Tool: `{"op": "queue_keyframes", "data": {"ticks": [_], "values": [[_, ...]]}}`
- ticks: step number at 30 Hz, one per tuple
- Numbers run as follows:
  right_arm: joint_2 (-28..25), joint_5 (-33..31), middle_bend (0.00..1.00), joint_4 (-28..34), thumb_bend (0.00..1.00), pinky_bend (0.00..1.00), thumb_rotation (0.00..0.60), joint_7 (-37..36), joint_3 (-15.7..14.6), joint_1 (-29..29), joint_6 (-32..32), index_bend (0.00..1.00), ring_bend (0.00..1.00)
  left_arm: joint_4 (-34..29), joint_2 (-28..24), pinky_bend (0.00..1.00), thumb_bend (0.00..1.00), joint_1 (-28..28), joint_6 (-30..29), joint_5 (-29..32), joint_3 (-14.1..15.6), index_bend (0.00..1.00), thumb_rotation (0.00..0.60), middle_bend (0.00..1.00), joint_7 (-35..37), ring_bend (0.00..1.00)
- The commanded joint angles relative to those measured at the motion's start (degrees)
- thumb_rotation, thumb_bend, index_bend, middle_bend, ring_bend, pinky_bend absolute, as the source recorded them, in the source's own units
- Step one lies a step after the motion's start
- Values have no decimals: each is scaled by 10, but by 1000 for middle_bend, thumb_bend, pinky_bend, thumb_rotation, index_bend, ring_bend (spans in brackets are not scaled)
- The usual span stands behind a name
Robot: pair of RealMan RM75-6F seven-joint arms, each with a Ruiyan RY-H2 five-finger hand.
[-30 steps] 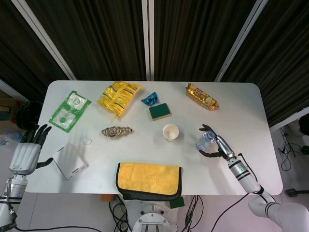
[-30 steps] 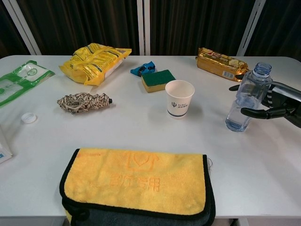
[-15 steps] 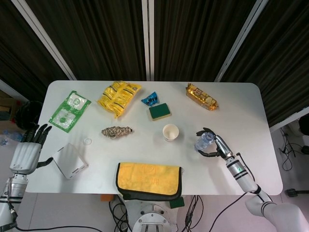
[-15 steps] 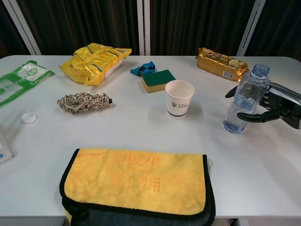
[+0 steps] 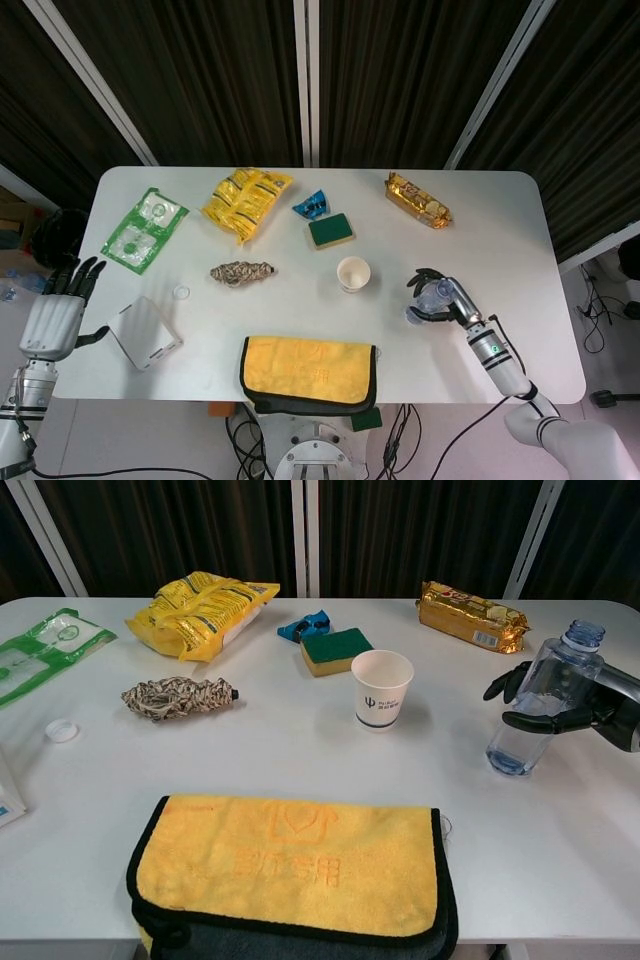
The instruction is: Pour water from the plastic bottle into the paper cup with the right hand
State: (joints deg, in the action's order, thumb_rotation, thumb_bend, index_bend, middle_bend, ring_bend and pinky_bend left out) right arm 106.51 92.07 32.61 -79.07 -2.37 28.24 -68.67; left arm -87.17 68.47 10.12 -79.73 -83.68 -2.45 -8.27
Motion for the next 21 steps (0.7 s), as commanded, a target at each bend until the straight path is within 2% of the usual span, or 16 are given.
{"op": "queue_keyframes", "data": {"ticks": [1,11,16,21], "values": [[1,-4,406,0,272,179,600,5,5,-2,-4,725,203,1,0,128,87,0,0,1,0,71,600,69,1,22],[-1,-24,512,8,329,330,600,44,29,-8,-21,756,326,5,1,129,87,0,1,-1,2,71,600,69,8,22],[-9,-32,537,20,338,346,600,66,41,-9,-31,771,364,7,2,129,87,0,1,-1,2,72,600,69,10,22],[-18,-48,592,30,345,348,600,133,61,-5,-30,807,441,7,2,130,87,-1,0,-1,1,72,600,69,11,22]]}}
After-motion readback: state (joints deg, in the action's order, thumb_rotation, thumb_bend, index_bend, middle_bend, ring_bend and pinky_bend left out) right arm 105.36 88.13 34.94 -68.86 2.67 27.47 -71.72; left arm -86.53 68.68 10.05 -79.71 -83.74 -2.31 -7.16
